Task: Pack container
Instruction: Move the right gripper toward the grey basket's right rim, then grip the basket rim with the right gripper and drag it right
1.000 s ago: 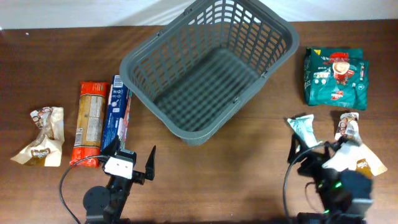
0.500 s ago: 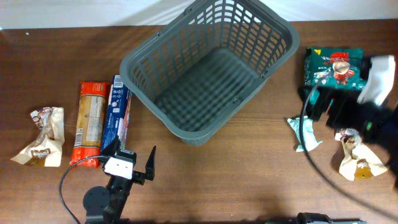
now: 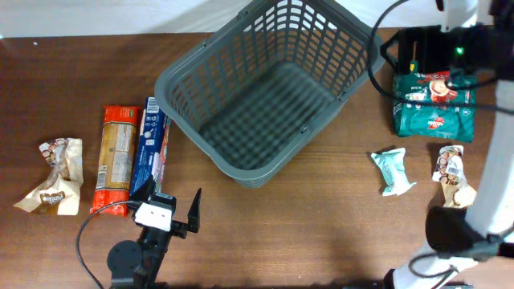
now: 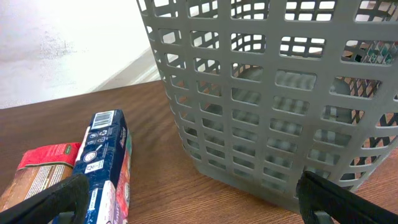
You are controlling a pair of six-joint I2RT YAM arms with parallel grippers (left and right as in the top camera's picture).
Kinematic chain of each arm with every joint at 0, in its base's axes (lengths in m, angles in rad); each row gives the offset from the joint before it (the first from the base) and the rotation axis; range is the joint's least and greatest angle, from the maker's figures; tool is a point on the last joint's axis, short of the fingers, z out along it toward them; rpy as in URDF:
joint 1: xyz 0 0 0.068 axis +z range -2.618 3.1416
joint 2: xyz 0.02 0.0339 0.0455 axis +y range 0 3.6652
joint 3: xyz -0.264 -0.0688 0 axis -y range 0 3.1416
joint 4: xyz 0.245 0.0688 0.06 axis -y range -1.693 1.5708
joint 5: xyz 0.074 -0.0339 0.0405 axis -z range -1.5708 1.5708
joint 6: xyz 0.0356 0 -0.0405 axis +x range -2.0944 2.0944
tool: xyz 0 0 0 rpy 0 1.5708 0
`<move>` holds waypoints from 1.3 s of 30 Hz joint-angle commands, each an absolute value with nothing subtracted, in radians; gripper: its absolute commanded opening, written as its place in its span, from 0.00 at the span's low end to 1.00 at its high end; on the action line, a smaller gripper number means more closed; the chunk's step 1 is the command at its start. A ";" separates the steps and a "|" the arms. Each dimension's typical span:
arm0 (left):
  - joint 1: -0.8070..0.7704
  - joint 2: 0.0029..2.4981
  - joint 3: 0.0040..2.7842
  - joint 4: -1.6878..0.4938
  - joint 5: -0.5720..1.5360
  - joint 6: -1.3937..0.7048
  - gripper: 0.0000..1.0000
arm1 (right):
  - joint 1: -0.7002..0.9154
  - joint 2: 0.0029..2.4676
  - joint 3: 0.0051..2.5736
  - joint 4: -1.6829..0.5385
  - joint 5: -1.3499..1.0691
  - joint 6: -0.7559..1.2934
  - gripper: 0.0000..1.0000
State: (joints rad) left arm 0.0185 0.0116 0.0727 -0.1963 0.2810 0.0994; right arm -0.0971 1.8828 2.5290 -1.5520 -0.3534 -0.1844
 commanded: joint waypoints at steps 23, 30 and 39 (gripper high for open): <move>0.014 0.005 0.063 -0.194 0.289 0.091 0.99 | 0.033 2.183 2.553 -1.161 -0.170 -0.338 0.99; 0.014 0.005 0.063 -0.194 0.289 0.091 0.99 | 0.033 2.253 2.551 -1.164 -0.171 -0.318 0.99; 0.014 0.005 0.063 -0.194 0.289 0.091 0.99 | 0.033 2.264 2.551 -1.176 -0.172 -0.311 0.90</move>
State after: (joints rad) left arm 0.0185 0.0116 0.0727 -0.1967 0.2810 0.0994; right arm 0.0326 2.2566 2.5404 -1.1671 -0.1806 -0.3191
